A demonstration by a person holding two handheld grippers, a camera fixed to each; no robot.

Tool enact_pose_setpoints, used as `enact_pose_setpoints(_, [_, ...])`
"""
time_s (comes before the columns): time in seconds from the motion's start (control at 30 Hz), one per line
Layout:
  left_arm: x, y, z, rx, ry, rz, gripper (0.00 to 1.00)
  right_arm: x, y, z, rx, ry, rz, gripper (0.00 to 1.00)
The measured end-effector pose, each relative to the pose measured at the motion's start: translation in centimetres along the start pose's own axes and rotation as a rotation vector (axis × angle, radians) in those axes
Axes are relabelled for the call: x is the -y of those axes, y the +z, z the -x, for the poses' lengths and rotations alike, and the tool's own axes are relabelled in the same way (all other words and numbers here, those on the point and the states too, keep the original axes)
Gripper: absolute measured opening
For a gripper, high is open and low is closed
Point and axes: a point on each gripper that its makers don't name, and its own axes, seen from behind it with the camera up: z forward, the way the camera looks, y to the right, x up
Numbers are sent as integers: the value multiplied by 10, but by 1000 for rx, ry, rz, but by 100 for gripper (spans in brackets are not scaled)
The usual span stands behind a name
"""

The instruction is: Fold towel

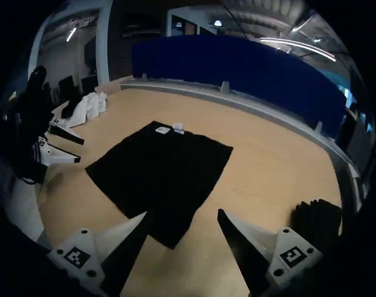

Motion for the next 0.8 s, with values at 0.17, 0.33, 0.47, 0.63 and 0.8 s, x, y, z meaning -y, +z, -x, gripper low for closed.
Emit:
enact_pose_setpoints(0.17, [-5, 13, 18, 44, -13, 23, 86, 7, 10, 25, 52, -8, -19, 98])
enact_pose_setpoints(0.33, [-10, 23, 29, 76, -27, 36, 86, 13, 17, 42, 84, -4, -37, 95])
enact_pose_setpoints(0.47, [-14, 28, 33, 93, -25, 46, 82, 18, 22, 53, 109, 4, -51, 92])
enact_pose_setpoints(0.63, [-15, 33, 36, 109, -24, 41, 73, 21, 28, 64, 130, 14, -61, 84])
enact_pose_setpoints(0.8, [-12, 36, 36, 118, -7, 16, 62, 22, 32, 69, 136, 41, -65, 61])
